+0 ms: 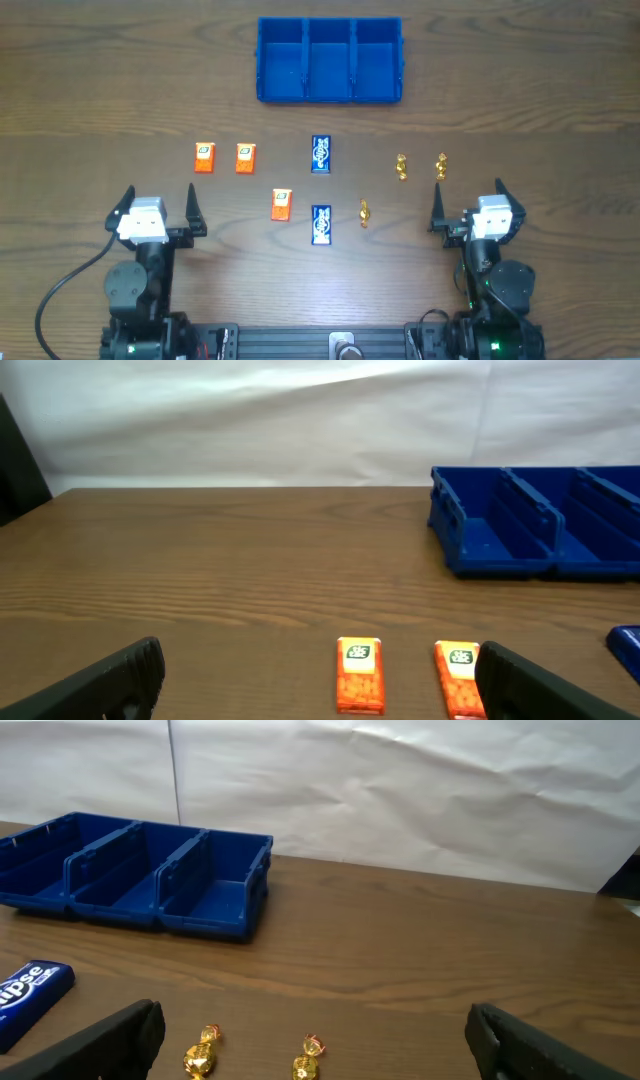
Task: Sort Candies Into Trays
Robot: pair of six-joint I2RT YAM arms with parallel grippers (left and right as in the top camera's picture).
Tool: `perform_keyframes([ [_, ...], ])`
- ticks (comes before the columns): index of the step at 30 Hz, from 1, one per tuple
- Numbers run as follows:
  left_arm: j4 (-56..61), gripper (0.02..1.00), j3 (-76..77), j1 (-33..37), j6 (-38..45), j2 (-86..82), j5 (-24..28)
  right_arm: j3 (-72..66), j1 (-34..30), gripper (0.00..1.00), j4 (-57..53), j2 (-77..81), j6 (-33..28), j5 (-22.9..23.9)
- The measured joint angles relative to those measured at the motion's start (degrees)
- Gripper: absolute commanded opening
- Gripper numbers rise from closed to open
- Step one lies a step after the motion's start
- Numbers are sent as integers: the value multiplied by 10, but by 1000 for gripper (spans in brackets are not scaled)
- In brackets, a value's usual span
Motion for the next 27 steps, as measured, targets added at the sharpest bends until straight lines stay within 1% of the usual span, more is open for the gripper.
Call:
perform_keyframes([
  [6,-1,998,0,0,-3,0,-1,0,0,998,0,0,0,0],
  [14,0,1000,0,0,-59,0,-2,0,0,998,0,0,0,0],
  [18,-11,996,9,-2,-70,14,-2,0,0,998,0,0,0,0],
  [21,-40,998,76,-11,-76,103,-3,0,0,998,0,0,0,0],
  [25,-99,1000,249,-17,-71,267,-5,-1,0,998,0,0,0,1],
  [27,-162,993,363,-17,-59,376,-7,-1,0,998,1,0,0,1],
])
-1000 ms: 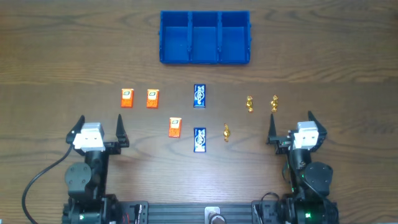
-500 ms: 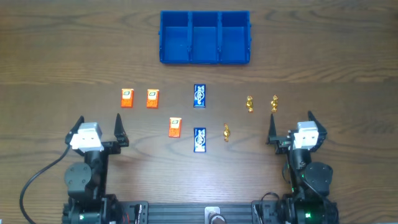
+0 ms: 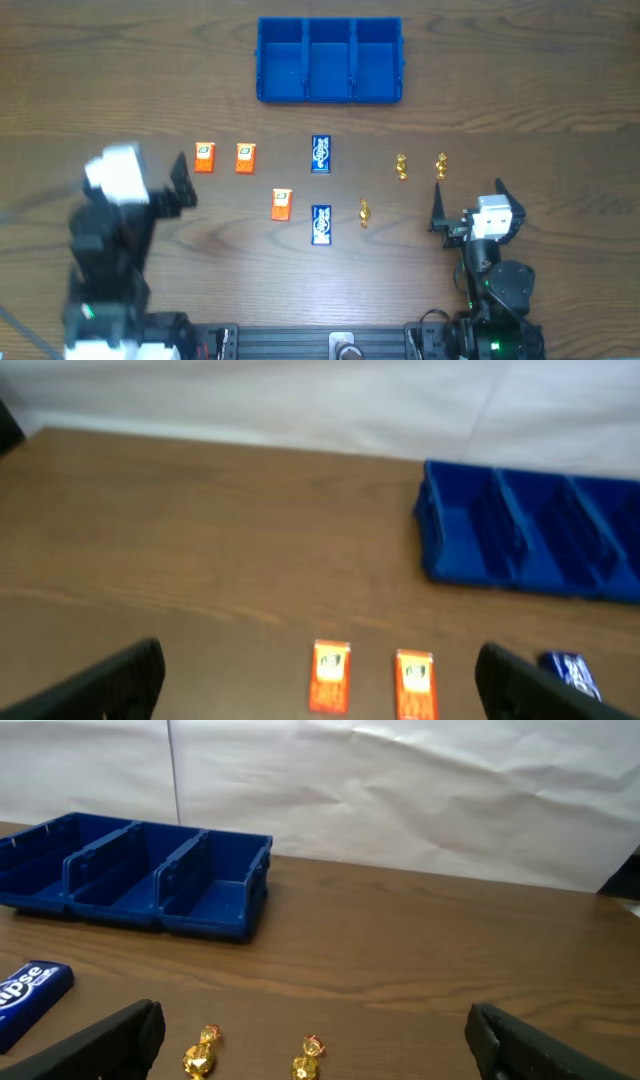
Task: Sort Candies Into Trays
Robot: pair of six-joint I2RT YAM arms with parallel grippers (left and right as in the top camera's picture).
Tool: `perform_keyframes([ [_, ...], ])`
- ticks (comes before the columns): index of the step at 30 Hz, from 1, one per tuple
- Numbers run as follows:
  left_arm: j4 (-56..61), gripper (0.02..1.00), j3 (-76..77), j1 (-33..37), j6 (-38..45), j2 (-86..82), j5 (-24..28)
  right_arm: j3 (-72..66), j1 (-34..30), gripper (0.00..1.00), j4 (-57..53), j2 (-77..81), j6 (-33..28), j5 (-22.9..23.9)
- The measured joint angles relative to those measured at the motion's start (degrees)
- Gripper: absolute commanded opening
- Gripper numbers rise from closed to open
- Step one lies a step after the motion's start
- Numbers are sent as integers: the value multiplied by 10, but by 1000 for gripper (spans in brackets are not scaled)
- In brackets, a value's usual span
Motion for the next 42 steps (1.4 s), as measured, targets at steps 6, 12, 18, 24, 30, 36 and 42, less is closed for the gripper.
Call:
perform_keyframes([
  [6,-132,974,198,0,25,273,-8,0,0,998,0,0,0,2],
  [12,-164,982,256,6,31,482,-8,0,0,998,0,0,0,3],
  [18,-164,998,256,9,50,593,9,0,0,998,0,0,0,3],
  [24,-150,998,256,9,92,637,42,0,0,998,0,0,0,3],
  [30,-138,998,256,2,113,672,55,0,0,998,0,0,0,3],
  [36,-128,1000,256,-1,117,683,56,0,0,998,0,0,0,3],
  [42,-122,794,256,-1,116,683,55,0,0,998,0,0,0,3],
])
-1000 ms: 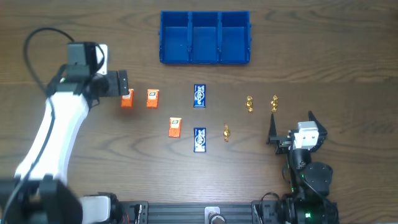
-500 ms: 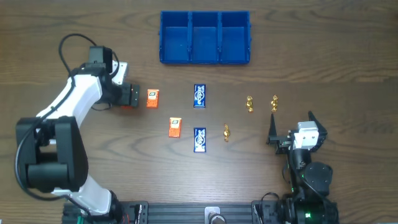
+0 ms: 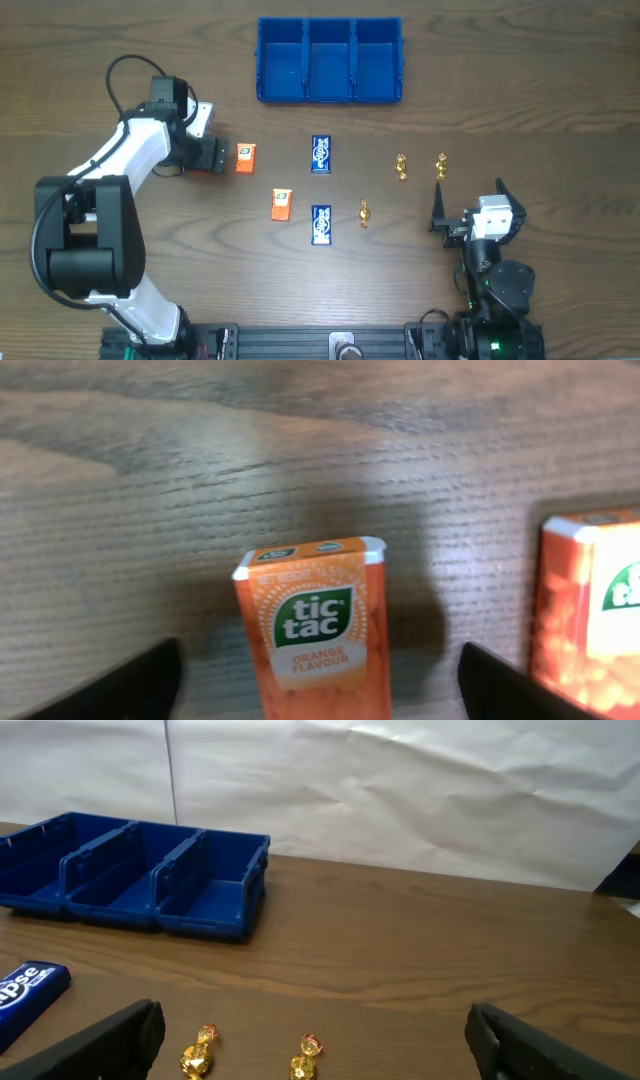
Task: Sort Candies Into Trays
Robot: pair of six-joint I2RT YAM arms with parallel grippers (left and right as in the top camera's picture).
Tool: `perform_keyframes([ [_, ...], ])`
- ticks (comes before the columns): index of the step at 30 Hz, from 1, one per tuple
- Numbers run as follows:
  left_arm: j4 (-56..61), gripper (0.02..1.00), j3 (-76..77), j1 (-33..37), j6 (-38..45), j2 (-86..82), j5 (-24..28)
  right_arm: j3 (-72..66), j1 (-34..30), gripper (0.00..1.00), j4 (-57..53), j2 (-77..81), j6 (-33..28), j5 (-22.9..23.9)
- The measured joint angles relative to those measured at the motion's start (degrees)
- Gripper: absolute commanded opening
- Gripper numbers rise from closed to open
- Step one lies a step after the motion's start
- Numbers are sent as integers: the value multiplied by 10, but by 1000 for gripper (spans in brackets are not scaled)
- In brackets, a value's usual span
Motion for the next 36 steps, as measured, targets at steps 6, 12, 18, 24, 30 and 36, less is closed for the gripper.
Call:
perform_keyframes([
  [6,2,798,0,0,5,3,-3,0,0,998,0,0,0,0],
  [12,4,730,0,0,5,7,-5,0,0,998,0,0,0,0],
  [18,5,555,0,0,5,7,-5,0,0,998,0,0,0,0],
  [24,5,389,0,0,3,7,-5,0,0,998,0,0,0,0],
  [30,10,362,0,-1,-3,7,-10,0,0,998,0,0,0,0],
  [36,-16,378,36,-11,-27,7,-26,0,0,998,0,0,0,0],
])
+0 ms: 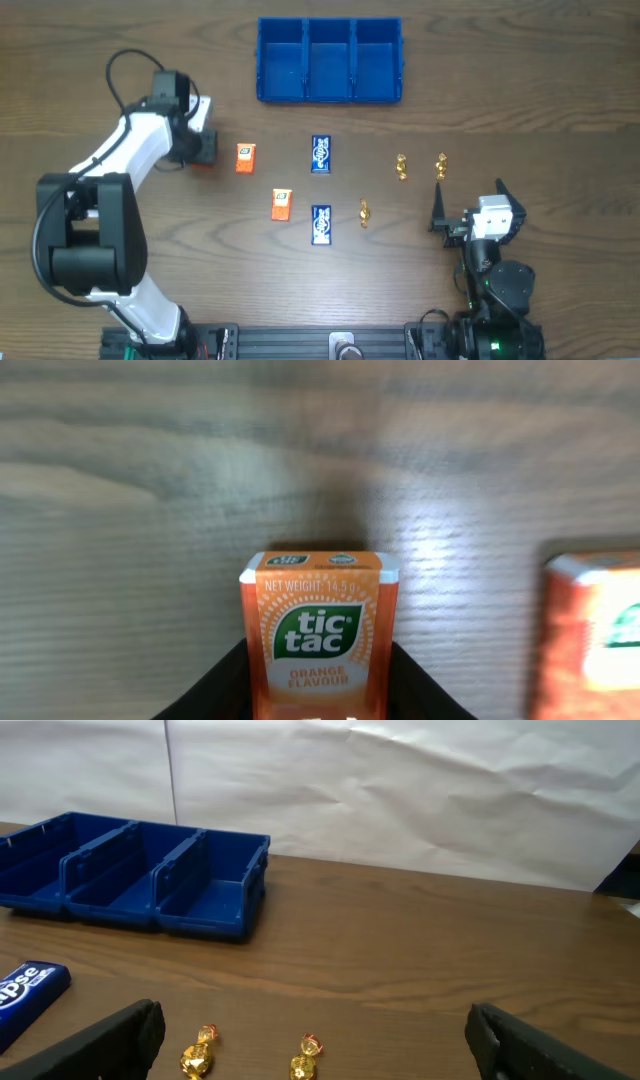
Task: Sort Candies Into Trays
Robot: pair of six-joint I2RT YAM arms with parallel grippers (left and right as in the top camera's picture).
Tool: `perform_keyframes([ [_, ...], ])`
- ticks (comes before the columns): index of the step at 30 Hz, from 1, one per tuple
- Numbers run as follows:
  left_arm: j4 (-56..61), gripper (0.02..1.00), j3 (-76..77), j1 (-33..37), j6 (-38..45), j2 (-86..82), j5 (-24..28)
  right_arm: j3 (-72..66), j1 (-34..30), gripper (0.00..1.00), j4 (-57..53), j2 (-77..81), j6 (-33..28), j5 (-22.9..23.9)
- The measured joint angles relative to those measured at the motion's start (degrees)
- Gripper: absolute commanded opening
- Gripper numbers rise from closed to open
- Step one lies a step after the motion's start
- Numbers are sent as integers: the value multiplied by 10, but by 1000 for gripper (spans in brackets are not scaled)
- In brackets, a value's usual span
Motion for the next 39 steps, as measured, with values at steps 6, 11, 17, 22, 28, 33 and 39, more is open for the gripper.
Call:
perform_keyframes([
  [6,-68,367,175,-64,-55,-31,-49,0,0,998,0,0,0,0],
  [11,-94,338,362,-138,-93,-31,-105,0,0,998,0,0,0,0],
  [17,-103,316,541,-196,-125,55,-152,0,0,998,0,0,0,0],
  [22,-105,325,583,-209,-149,165,-163,0,0,998,0,0,0,0],
  [28,-110,336,583,-207,-174,249,-157,0,0,998,0,0,0,0],
  [33,-108,349,583,-204,-186,257,-153,0,0,998,0,0,0,0],
  [39,-107,360,584,-196,-198,257,-142,0,0,998,0,0,0,0],
])
